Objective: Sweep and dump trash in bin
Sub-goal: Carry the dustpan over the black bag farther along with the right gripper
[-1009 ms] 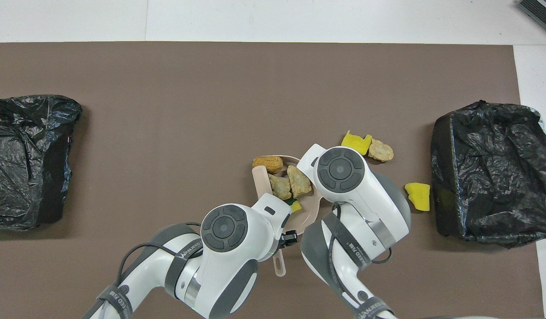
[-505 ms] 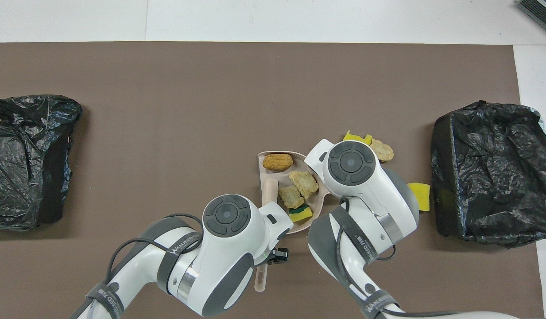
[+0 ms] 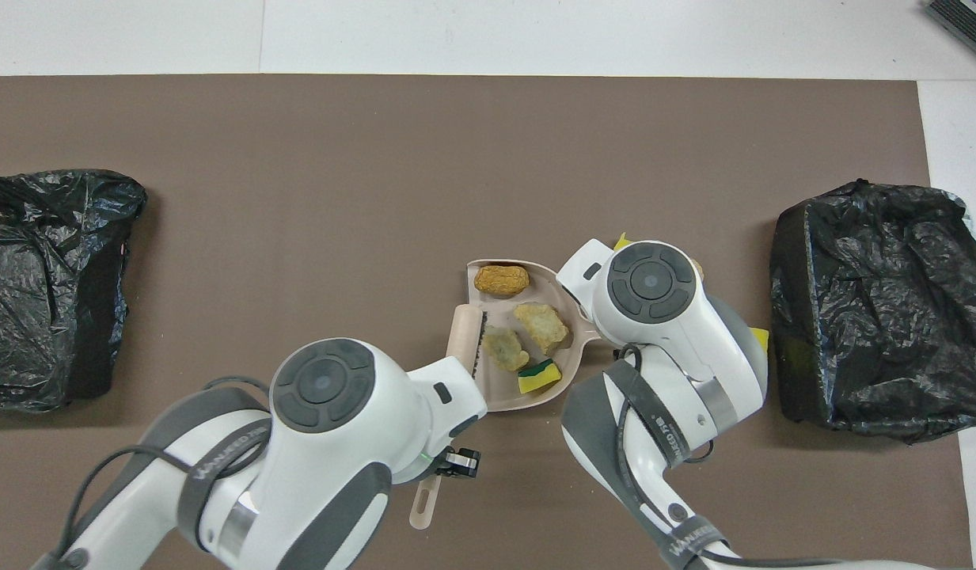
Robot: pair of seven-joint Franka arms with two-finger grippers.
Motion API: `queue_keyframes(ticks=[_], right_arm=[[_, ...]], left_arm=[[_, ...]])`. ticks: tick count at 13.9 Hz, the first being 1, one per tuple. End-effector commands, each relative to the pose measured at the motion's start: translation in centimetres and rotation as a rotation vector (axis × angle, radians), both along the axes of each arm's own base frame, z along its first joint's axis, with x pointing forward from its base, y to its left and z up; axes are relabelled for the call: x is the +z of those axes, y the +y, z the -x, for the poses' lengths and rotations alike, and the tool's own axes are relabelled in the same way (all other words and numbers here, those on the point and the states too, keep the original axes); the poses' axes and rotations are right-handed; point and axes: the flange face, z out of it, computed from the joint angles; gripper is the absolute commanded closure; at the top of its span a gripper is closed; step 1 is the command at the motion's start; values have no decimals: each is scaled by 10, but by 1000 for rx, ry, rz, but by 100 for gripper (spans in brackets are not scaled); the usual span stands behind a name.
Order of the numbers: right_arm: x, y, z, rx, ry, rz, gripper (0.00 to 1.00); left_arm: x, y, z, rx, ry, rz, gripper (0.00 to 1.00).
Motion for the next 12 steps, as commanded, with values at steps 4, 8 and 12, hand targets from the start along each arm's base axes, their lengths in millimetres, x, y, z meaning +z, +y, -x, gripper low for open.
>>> queue_keyframes(ticks=[4, 8, 12], right_arm=[[50, -35, -23, 44, 16, -30, 100], [78, -82, -46, 94, 26, -53, 100], [107, -144, -64, 139, 25, -63, 100]], left_arm=[[31, 40, 17, 247, -2, -139, 100], [-23, 13, 42, 225, -21, -161, 100], [-85, -25, 81, 212, -53, -173, 100]])
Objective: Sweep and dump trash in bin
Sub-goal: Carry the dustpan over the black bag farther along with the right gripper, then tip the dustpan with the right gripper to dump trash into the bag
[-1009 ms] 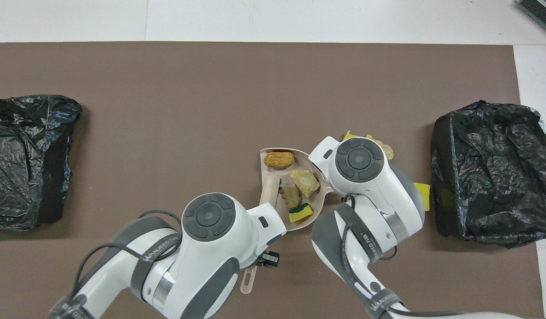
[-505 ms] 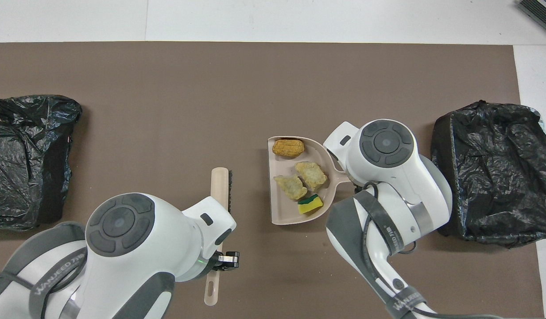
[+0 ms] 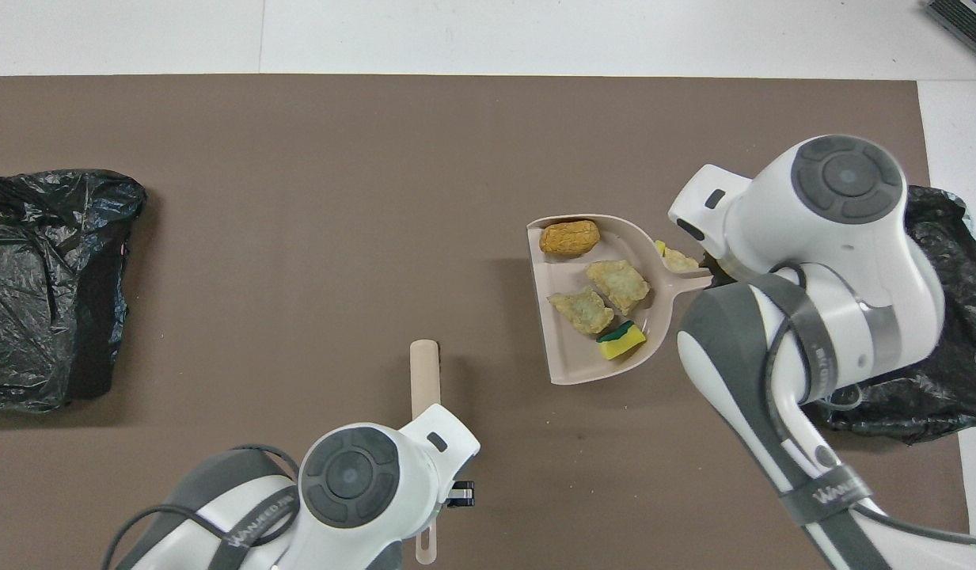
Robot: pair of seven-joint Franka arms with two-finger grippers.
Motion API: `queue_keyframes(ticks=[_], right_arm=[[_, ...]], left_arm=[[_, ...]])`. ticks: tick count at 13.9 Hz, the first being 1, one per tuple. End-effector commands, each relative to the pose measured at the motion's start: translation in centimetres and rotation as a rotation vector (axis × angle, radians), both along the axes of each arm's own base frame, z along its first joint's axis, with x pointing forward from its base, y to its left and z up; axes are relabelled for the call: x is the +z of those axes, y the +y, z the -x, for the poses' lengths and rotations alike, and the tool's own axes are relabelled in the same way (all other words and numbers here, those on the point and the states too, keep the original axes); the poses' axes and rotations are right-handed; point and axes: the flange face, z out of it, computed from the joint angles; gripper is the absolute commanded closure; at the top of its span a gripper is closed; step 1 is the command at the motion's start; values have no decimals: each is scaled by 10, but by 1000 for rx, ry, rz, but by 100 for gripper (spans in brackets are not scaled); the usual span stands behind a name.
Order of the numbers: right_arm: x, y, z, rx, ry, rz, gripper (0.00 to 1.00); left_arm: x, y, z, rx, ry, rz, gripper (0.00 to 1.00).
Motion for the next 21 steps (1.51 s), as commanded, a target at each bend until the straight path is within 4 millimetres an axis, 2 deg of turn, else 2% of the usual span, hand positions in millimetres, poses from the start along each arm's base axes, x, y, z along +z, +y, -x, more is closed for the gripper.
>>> queue_keyframes(ticks=[1, 4, 7, 9, 12, 14, 15, 16, 17, 18, 19, 21], right_arm=[[22, -38, -6, 33, 25, -24, 100], [35, -93, -5, 25, 38, -25, 100], [38, -163, -2, 64, 52, -33, 100], [39, -219, 5, 95, 62, -23, 100], [42, -280, 19, 137, 70, -16, 100], [43, -320, 31, 116, 77, 18, 100], [45, -337, 36, 97, 69, 46, 100], [50, -347, 34, 100, 43, 96, 100], [54, -355, 33, 89, 17, 158, 100], [55, -365, 36, 37, 8, 218, 100], [59, -369, 39, -11, 6, 278, 100], [55, -368, 51, -101, 10, 349, 100]], left_arm=[[-31, -12, 9, 8, -10, -24, 100], [-40, -11, 8, 38, -10, -33, 100], [-49, -12, 4, 69, -19, -33, 100], [-50, -14, 4, 95, -24, -35, 100], [-50, -15, 1, 103, -38, -22, 100], [-49, -16, 0, 99, -47, -10, 79], [-50, -15, -1, 100, -45, -12, 51], [-50, -14, -1, 103, -41, -17, 33], [-51, -12, -2, 111, -34, -24, 23], [-51, -11, -2, 114, -29, -29, 4], [-51, -11, -3, 117, -29, -29, 0], [-50, -6, -11, 129, -25, -30, 0]])
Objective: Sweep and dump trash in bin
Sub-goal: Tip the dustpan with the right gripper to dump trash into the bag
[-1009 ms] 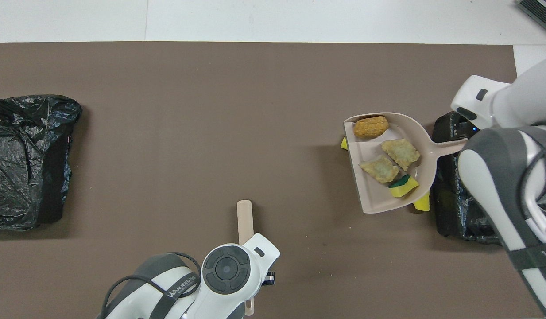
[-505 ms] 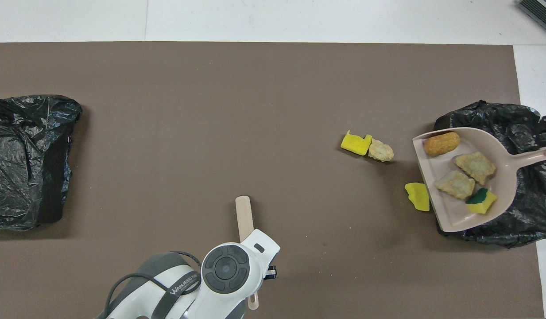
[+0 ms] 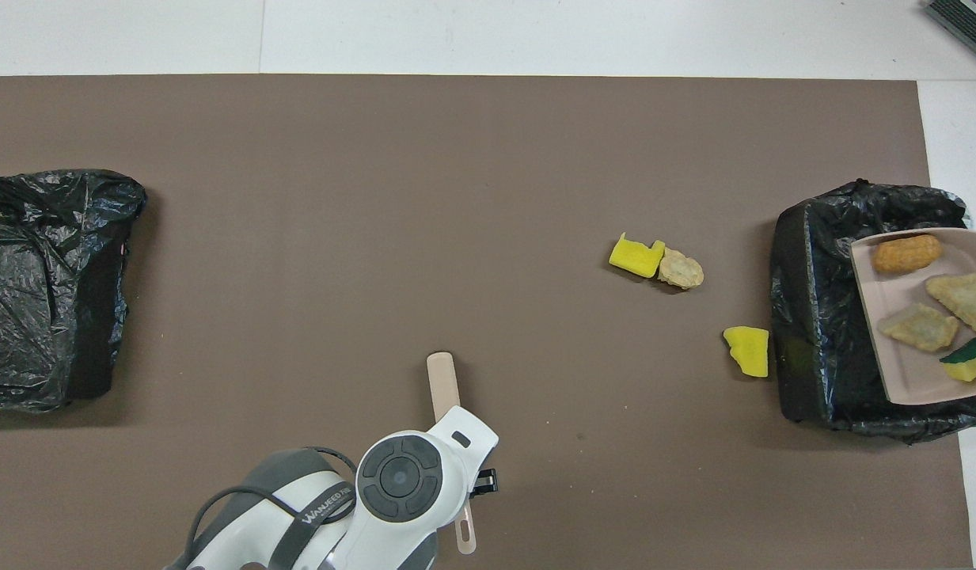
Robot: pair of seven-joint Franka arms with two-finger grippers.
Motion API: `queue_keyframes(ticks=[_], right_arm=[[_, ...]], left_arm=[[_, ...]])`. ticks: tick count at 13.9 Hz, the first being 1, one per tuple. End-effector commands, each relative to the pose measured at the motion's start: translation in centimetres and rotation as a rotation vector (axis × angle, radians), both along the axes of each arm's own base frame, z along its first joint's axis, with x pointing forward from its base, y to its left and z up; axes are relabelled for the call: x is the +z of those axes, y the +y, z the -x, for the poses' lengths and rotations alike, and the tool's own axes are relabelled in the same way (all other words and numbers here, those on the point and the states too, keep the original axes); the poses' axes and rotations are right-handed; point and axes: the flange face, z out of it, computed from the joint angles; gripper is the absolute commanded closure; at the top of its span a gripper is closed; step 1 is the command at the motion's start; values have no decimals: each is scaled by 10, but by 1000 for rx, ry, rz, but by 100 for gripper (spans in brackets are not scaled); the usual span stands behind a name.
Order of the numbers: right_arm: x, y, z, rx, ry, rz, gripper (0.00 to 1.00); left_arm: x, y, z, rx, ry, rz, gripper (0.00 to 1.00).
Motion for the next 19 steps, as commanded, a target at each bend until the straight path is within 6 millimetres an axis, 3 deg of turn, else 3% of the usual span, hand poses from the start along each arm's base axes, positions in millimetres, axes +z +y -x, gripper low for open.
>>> queue_keyframes(ticks=[1, 3, 6, 7, 11, 15, 19], right_arm=[[0, 9, 18, -104, -33, 118, 100], [0, 14, 21, -191, -76, 215, 100], [1, 25, 20, -199, -91, 289, 100], [1, 36, 17, -184, -89, 328, 100], [7, 48, 15, -200, -74, 400, 100], [28, 69, 4, -149, -93, 446, 100], [59, 95, -6, -57, -124, 490, 100]], left_arm=[[2, 18, -19, 46, -6, -11, 0], [12, 32, -42, 55, -31, -34, 0], [23, 70, -76, 49, -77, -50, 0], [30, 88, -89, 40, -81, -40, 0], [54, 161, -129, -11, -55, -16, 0], [83, 244, -149, -109, -54, 20, 0], [145, 312, -175, -144, -49, 16, 0]])
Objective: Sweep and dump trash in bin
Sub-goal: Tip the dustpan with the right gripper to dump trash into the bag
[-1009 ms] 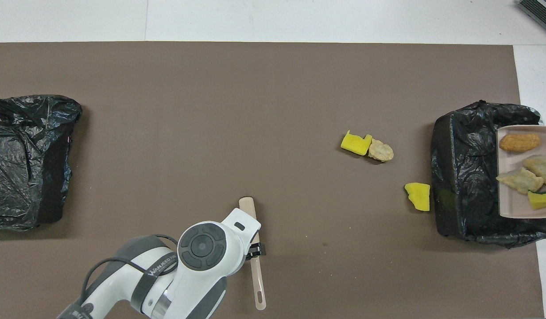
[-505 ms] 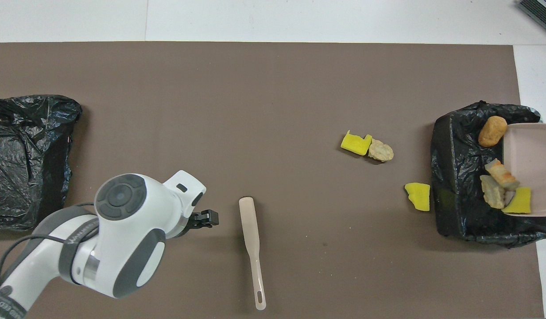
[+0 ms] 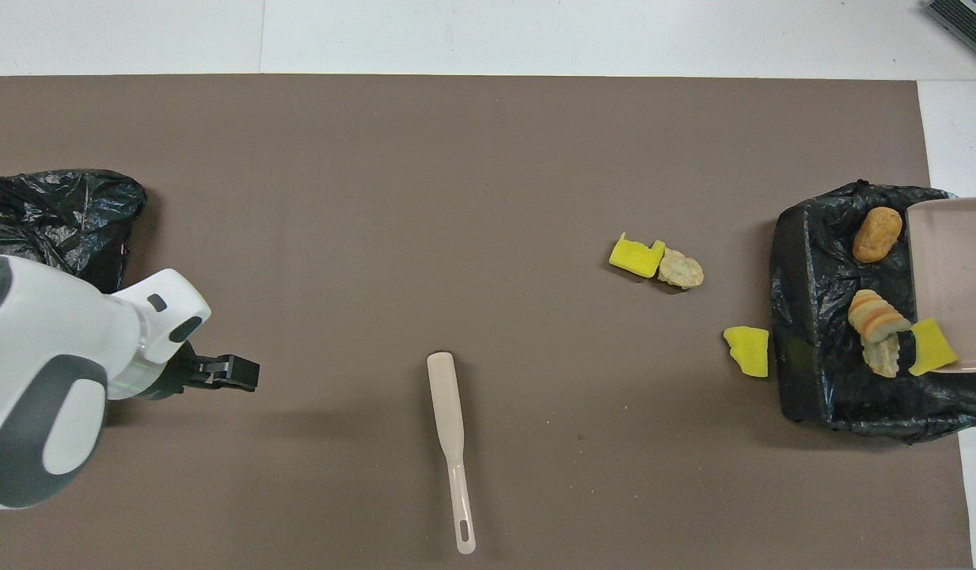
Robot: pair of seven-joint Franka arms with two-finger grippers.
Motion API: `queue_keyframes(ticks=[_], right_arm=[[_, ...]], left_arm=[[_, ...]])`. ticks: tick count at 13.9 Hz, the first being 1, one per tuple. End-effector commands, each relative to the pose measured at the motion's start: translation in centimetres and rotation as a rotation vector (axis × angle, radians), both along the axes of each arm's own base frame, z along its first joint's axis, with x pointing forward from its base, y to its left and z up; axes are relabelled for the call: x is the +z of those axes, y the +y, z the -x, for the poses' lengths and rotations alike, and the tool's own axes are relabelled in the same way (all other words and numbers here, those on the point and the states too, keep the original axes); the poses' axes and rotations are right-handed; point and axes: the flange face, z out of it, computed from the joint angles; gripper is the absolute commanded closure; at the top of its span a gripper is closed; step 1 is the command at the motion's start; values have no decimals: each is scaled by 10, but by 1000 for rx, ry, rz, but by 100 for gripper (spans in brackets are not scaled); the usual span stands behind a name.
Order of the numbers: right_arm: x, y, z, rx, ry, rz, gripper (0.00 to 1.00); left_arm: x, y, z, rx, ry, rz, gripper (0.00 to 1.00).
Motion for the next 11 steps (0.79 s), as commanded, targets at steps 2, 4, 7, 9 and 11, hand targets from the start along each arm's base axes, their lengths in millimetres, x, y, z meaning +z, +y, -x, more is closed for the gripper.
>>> queue_keyframes(ticks=[2, 4, 7, 9, 11], right_arm=[[25, 28, -7, 94, 18, 101, 100], [29, 43, -11, 132, 18, 139, 100], [47, 71, -7, 174, 5, 135, 100], [56, 102, -6, 211, 18, 140, 100], [64, 118, -8, 207, 5, 107, 100]], left_arm=[[66, 38, -21, -5, -44, -11, 0], [92, 51, -27, 20, -79, -11, 0], [135, 63, -29, -14, -101, -103, 0], [146, 60, -31, -22, -99, -106, 0], [146, 58, -29, -28, -81, -111, 0]])
